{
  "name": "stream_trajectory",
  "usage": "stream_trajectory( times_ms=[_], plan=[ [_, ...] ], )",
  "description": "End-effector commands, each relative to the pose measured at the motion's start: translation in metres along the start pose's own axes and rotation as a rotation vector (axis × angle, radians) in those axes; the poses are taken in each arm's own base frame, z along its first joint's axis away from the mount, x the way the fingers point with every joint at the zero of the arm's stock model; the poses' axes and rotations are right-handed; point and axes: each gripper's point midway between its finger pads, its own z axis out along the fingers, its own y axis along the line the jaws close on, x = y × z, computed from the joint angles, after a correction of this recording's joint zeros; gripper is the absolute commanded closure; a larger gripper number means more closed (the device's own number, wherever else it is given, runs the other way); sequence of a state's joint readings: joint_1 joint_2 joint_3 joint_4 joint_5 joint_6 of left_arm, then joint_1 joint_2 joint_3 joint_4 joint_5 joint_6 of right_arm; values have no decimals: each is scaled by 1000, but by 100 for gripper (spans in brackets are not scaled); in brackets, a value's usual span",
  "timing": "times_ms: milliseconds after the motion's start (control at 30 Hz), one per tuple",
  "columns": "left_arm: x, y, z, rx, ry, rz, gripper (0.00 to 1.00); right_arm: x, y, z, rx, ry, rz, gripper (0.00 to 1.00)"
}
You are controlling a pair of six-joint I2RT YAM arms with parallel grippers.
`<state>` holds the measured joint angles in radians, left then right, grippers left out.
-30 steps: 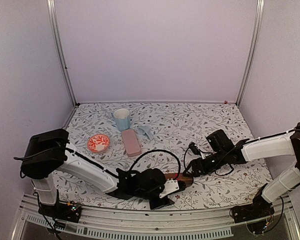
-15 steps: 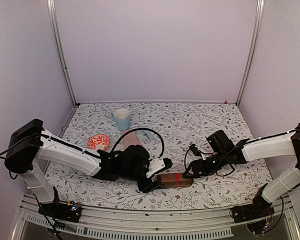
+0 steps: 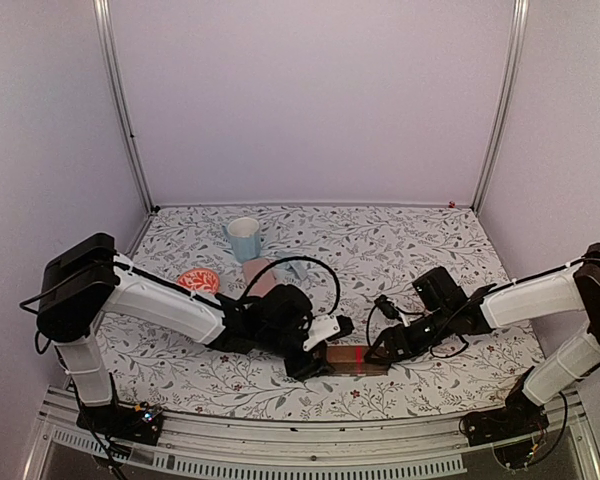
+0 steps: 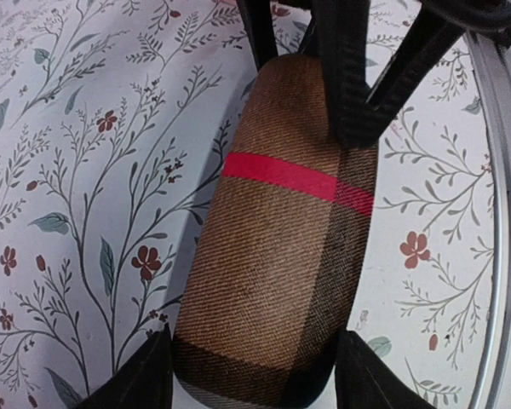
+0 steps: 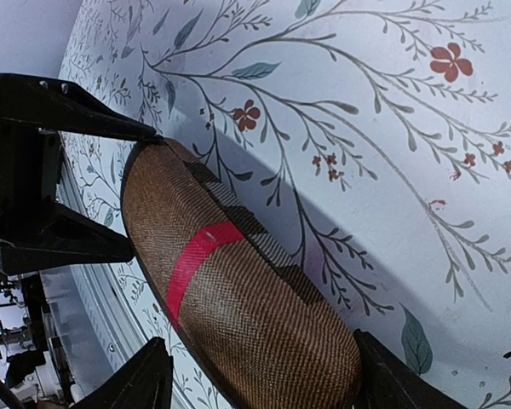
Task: Organize the sunglasses
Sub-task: Adjust the case with sunglasses at the center of the board.
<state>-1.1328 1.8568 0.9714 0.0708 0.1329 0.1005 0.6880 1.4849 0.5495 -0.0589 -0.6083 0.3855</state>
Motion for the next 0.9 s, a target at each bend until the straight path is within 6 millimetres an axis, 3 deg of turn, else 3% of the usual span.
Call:
stream_trajectory(
  times_ms=[0,133,300,533,867],
  plan=[
    [29,-5,7,14,65,-41,47,18,-16,9,57,49,26,31],
    [38,-10,6,-6,84,-41,49,15,-24,11,102,50,12,36],
    [35,-9,0,-40,71,-42,46,6,-25,16,113,50,-22,38],
    [9,2,-18,-88,-17,-42,36,-16,-12,19,75,32,-82,38],
    [3,28,-36,-125,-66,-87,27,-50,4,34,6,34,-187,38]
  ],
)
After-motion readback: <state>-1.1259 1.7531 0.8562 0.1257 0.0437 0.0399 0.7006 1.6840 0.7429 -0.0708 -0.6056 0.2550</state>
